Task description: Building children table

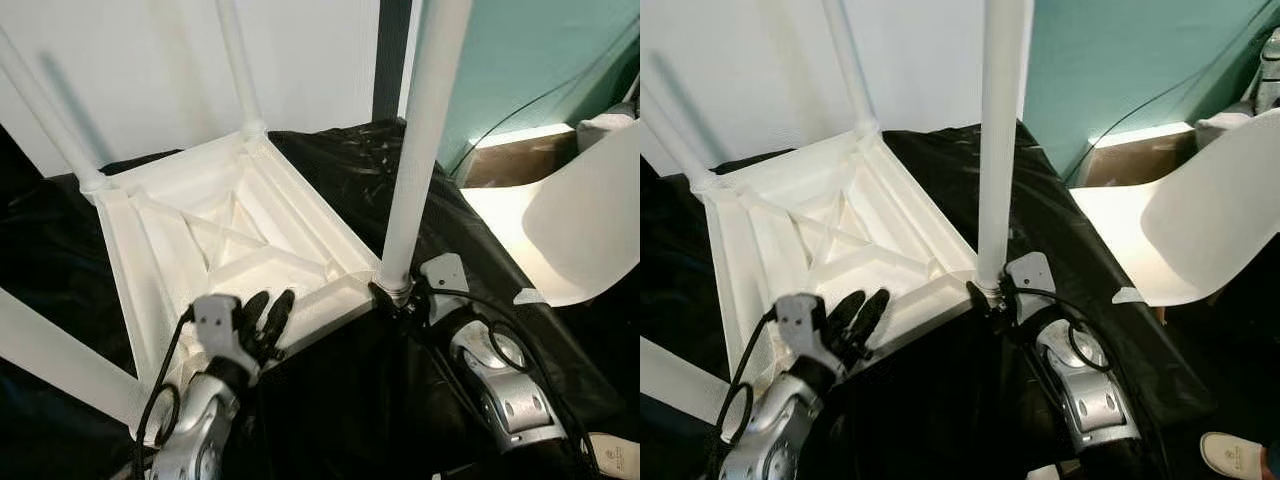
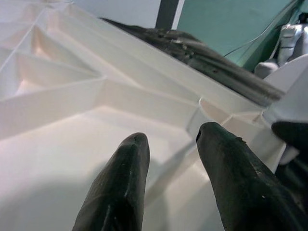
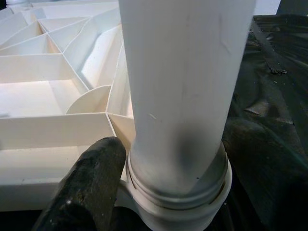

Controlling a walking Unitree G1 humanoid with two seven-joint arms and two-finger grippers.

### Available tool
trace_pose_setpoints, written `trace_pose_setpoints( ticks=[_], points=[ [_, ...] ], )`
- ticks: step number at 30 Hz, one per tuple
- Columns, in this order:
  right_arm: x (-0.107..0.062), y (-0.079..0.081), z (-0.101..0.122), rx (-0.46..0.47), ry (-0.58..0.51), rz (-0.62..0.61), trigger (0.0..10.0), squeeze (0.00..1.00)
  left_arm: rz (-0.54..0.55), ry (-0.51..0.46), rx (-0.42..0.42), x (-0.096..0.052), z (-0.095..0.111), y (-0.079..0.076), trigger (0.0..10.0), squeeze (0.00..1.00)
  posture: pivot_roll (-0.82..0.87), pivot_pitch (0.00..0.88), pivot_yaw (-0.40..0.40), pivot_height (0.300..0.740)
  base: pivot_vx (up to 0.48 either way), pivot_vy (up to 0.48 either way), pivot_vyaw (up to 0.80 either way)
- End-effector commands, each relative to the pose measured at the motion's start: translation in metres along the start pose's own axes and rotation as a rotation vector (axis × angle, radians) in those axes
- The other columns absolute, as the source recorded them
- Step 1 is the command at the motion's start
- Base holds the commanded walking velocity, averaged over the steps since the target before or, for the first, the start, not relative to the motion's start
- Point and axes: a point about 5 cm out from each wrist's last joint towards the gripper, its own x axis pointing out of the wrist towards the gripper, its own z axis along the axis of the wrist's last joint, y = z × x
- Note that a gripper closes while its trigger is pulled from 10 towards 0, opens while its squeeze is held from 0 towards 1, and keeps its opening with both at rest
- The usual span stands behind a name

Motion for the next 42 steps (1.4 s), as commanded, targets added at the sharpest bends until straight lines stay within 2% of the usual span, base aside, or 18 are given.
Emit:
trace_pose_setpoints(
  ticks=[1,6,7,10,12,15,17,20,21,25,26,27,31,33,34,35,38,42],
  points=[
    [0.001,0.004,-0.014,0.012,0.078,0.012,10.0,0.00,0.039,-0.015,-0.019,-0.006,-0.001,-0.004,10.0,0.00,0.10,0.000,0.048,0.740,0.000,0.000,0.00],
    [0.002,0.006,-0.016,-0.018,0.127,0.051,10.0,0.00,0.111,0.045,-0.075,-0.043,-0.012,-0.003,10.0,0.00,0.15,0.000,0.026,0.740,0.000,0.000,0.00],
    [0.002,0.006,-0.016,-0.018,0.127,0.051,10.0,0.00,0.111,0.045,-0.075,-0.043,-0.012,-0.003,10.0,0.00,0.15,0.000,0.026,0.740,0.000,0.000,0.00],
    [-0.003,0.006,-0.019,-0.006,0.149,0.056,10.0,0.00,0.148,0.058,-0.063,-0.058,-0.015,-0.003,10.0,0.00,0.17,0.000,0.014,0.740,0.000,0.000,0.00],
    [-0.012,0.004,-0.023,0.000,0.165,0.049,10.0,0.00,0.217,0.071,-0.015,-0.073,-0.018,-0.002,10.0,0.00,0.18,0.000,0.008,0.740,0.000,0.000,0.00],
    [-0.017,0.000,-0.024,0.004,0.167,0.032,10.0,0.00,0.266,0.070,-0.003,-0.082,-0.019,0.000,10.0,0.00,0.19,0.000,0.002,0.740,0.000,0.000,0.00],
    [-0.028,-0.009,-0.026,0.010,0.157,-0.011,10.0,0.00,0.389,0.048,0.005,-0.096,-0.020,0.002,10.0,0.00,0.19,0.000,0.003,0.740,0.000,0.000,0.00],
    [-0.035,-0.016,-0.026,0.002,0.133,-0.058,10.0,0.00,0.442,0.016,-0.002,-0.102,-0.018,0.001,10.0,0.00,0.19,0.000,0.005,0.740,0.000,0.000,0.00],
    [-0.040,-0.021,-0.025,0.039,0.110,-0.112,10.0,0.00,0.483,-0.003,0.029,-0.107,-0.014,0.001,10.0,0.00,0.19,0.000,0.007,0.740,0.000,0.000,0.00],
    [-0.043,-0.020,-0.025,0.092,0.096,-0.130,10.0,0.00,0.507,-0.007,0.069,-0.112,-0.011,0.001,10.0,0.00,0.18,0.000,0.013,0.740,0.000,0.000,0.00],
    [-0.045,-0.020,-0.024,0.112,0.086,-0.138,10.0,0.41,0.530,-0.006,0.085,-0.116,-0.010,0.001,10.0,0.00,0.18,0.000,0.019,0.740,0.000,0.000,0.00],
    [-0.047,-0.018,-0.024,0.136,0.078,-0.129,10.0,1.00,0.570,-0.005,0.094,-0.122,-0.010,0.001,10.0,0.00,0.18,0.000,0.025,0.740,0.000,0.000,0.00],
    [-0.061,-0.013,-0.023,0.199,0.078,-0.045,10.0,1.00,0.761,0.023,0.097,-0.149,-0.014,0.001,10.0,0.00,0.17,0.000,0.028,0.740,0.000,0.000,0.00],
    [-0.063,-0.011,-0.024,0.207,0.083,-0.023,10.0,1.00,0.784,0.030,0.094,-0.153,-0.015,0.000,10.0,0.00,0.17,0.000,0.028,0.740,0.000,0.000,0.00],
    [-0.068,-0.010,-0.024,0.214,0.086,0.001,10.0,0.40,0.797,0.044,0.097,-0.159,-0.016,-0.003,10.0,0.00,0.18,0.000,0.026,0.740,0.000,0.000,0.00],
    [-0.071,-0.009,-0.025,0.223,0.095,0.020,10.0,0.00,0.818,0.065,0.100,-0.165,-0.016,-0.006,10.0,0.00,0.19,0.000,0.025,0.740,0.000,0.000,0.00],
    [-0.074,-0.009,-0.026,0.231,0.103,0.033,10.0,0.00,0.838,0.086,0.105,-0.171,-0.017,-0.009,10.0,0.00,0.19,0.000,0.025,0.740,0.000,0.000,0.00],
    [-0.073,-0.006,-0.027,0.235,0.109,0.085,10.0,0.00,0.939,0.125,0.130,-0.184,-0.019,-0.008,10.0,0.00,0.21,0.000,0.018,0.740,0.000,0.000,0.00]
  ],
)
